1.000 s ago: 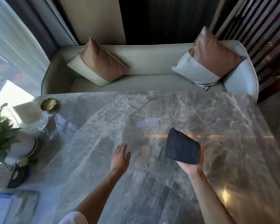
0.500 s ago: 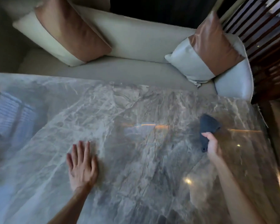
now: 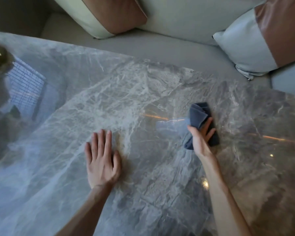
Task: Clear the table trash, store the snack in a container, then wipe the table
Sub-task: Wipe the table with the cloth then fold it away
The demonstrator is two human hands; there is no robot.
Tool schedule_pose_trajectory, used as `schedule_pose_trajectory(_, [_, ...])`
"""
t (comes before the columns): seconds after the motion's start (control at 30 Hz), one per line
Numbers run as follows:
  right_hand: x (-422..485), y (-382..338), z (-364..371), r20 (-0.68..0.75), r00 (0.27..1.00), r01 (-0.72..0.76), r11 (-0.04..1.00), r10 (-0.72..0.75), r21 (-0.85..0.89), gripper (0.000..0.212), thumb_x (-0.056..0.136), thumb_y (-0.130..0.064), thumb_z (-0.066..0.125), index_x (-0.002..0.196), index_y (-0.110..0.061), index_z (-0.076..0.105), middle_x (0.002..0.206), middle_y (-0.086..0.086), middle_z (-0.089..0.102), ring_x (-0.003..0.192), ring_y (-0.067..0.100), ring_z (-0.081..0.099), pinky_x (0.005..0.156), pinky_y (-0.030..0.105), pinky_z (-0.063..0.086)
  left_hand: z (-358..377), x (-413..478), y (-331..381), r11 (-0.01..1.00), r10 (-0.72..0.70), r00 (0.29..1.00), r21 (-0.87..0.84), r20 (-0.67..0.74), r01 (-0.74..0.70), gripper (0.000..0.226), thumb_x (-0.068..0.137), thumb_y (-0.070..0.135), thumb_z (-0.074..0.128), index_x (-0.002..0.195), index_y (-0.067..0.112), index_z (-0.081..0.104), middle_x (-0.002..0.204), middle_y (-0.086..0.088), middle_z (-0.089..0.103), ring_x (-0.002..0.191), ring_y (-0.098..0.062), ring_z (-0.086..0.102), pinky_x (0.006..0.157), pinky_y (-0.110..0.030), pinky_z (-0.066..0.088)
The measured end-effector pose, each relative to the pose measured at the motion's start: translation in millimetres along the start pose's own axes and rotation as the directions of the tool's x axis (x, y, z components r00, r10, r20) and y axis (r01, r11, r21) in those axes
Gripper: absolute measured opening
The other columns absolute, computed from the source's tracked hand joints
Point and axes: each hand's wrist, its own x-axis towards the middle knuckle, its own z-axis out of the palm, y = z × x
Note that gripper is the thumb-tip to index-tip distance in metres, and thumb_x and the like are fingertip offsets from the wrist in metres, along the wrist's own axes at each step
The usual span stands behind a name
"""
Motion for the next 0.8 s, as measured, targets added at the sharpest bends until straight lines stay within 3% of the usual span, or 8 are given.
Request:
schedule_pose_trajectory(0.17, [-12.6,-0.5,42.3,0.097,0.979,0.2,0.95,-0.181,-0.239,0.097,0.072,-0.052,0.039,0.153,-0.027,-0.007,0.162,-0.005,-0.017,0.146,0.023,-0.026,0.121,0.044,-0.012,5.1,-0.3,-1.6,1.0,-0.007,1.0,0.028,-0.007,0.008,0.071,0.089,0.034,0.028,0.155,0.029,0.005,0.165,0.001,0.002,0.153,-0.018,-0.004,0.124,-0.044,-0.001])
schedule_pose_trajectory(0.3, [-15.8,6.9,69.6,0.215,0.903,0.428,0.758,-0.371,-0.492,0.084,0.083,-0.044,0.029,0.152,-0.023,-0.014,0.161,-0.002,-0.021,0.143,0.017,-0.033,0.115,0.053,-0.023,5.0,-0.6,-1.3,0.999,0.002,1.0,0.044,-0.017,-0.001,0.071,0.089,0.034,0.028,0.155,0.029,0.005,0.165,0.0,0.002,0.153,-0.018,-0.004,0.124,-0.043,-0.003])
schedule_pose_trajectory(0.37, [-21.5,7.5,82.3,0.234,0.898,0.437,0.706,-0.372,-0.556,0.079,0.087,-0.052,0.026,0.152,-0.028,-0.012,0.16,-0.001,-0.025,0.141,0.021,-0.038,0.112,0.055,-0.027,5.6,-0.9,-2.2,0.999,0.007,1.0,0.048,-0.014,-0.006,0.069,0.089,0.033,0.027,0.155,0.031,0.007,0.165,-0.001,0.003,0.153,-0.019,-0.004,0.124,-0.044,-0.001])
schedule_pose_trajectory(0.47, [-32.1,2.7,94.7,0.271,0.895,0.446,0.661,-0.355,-0.604,0.083,0.079,-0.083,0.008,0.149,-0.043,-0.012,0.157,-0.001,-0.032,0.139,0.024,-0.043,0.106,0.054,-0.033,6.1,-1.9,-2.9,0.999,0.015,1.0,0.04,-0.02,-0.014,0.068,0.09,0.033,0.027,0.155,0.031,0.008,0.165,-0.002,0.004,0.153,-0.02,-0.003,0.124,-0.048,0.002])
schedule_pose_trajectory(0.57, [-35.1,-1.2,102.1,0.13,0.911,0.395,0.739,-0.392,-0.546,0.078,0.077,-0.083,0.003,0.148,-0.051,0.002,0.163,0.001,-0.016,0.146,0.025,-0.028,0.113,0.059,-0.021,6.7,-2.2,-4.5,0.998,0.018,1.0,0.055,-0.012,-0.018,0.068,0.09,0.034,0.028,0.155,0.031,0.007,0.165,-0.003,0.003,0.153,-0.021,-0.003,0.123,-0.05,0.005])
schedule_pose_trajectory(0.67, [-36.9,0.5,115.0,-0.1,0.856,0.269,0.604,-0.507,-0.75,0.065,0.088,-0.073,0.015,0.149,-0.05,0.012,0.165,0.005,0.0,0.149,0.038,-0.012,0.111,0.072,-0.007,7.2,-1.9,-2.1,0.998,0.024,1.0,0.059,-0.011,-0.023,0.068,0.09,0.033,0.029,0.155,0.029,0.01,0.165,-0.004,0.005,0.153,-0.022,-0.002,0.123,-0.052,0.008])
schedule_pose_trajectory(0.73, [-35.6,-1.6,127.0,-0.137,0.842,0.214,0.555,-0.522,-0.804,0.064,0.089,-0.071,0.022,0.149,-0.05,0.012,0.164,0.007,0.005,0.149,0.043,-0.007,0.108,0.076,-0.003,6.7,-2.2,-0.2,0.998,0.035,0.999,0.055,-0.006,-0.035,0.068,0.09,0.034,0.029,0.155,0.028,0.01,0.165,-0.005,0.005,0.153,-0.023,-0.001,0.123,-0.052,0.008])
schedule_pose_trajectory(0.8, [-37.7,0.3,138.4,-0.099,0.821,0.256,0.517,-0.562,-0.817,0.062,0.089,-0.071,0.026,0.148,-0.051,0.016,0.164,0.007,0.009,0.149,0.043,-0.001,0.109,0.075,0.0,6.4,-0.4,-2.5,0.998,0.032,0.999,0.057,-0.008,-0.032,0.068,0.09,0.034,0.029,0.155,0.028,0.01,0.165,-0.005,0.004,0.153,-0.023,-0.001,0.123,-0.052,0.008])
